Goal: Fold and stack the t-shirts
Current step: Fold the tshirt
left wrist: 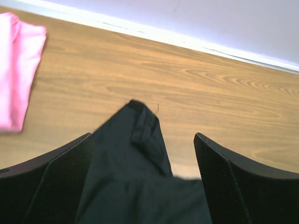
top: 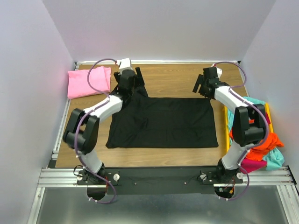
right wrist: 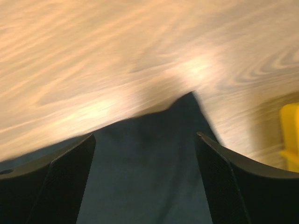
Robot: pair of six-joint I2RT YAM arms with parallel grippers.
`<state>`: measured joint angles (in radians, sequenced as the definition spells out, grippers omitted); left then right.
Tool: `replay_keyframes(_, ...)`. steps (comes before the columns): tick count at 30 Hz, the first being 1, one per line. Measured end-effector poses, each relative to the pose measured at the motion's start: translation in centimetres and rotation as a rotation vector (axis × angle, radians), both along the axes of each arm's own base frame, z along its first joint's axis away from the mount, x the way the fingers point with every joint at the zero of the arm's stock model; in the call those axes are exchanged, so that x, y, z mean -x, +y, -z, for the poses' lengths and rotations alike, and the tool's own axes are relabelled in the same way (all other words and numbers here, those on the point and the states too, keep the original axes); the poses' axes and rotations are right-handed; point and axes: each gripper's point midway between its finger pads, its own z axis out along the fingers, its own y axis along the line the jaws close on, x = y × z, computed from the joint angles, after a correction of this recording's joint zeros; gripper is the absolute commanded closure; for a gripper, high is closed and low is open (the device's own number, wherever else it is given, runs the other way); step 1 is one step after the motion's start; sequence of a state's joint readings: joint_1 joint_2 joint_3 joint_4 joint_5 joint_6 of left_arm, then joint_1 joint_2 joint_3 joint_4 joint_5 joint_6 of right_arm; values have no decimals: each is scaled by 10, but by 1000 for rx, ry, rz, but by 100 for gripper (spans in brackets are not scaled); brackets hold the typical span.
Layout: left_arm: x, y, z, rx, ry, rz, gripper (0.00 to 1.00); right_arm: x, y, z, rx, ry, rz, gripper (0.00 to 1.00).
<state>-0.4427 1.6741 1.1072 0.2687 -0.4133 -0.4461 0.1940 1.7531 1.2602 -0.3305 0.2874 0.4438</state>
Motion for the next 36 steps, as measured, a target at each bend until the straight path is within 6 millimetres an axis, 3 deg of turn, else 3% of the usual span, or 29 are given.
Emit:
replay_keyframes(3, -28, 1, 9, -32, 39, 10, 9, -2, -25, 25, 6, 63, 36, 12)
replay_keyframes(6, -42, 4, 25, -62, 82, 17, 10, 0, -38, 40, 10, 102, 56, 14)
replay_keyframes(12, -61, 2, 52, -104, 157, 36, 12, 0, -50, 54, 10, 134, 79, 23)
replay_keyframes(20, -76, -2, 73, -128, 204, 49, 14, -2, -58, 79, -1, 182, 94, 34)
replay_keyframes(28, -75, 1, 84, -143, 234, 54, 18, -8, -60, 80, -2, 175, 100, 41)
replay_keyframes(34, -83, -2, 79, -145, 225, 55, 22, -12, -62, 80, -3, 166, 105, 64)
replay_keyframes(36, -88, -3, 80, -145, 222, 55, 23, -12, -63, 80, -5, 166, 109, 64)
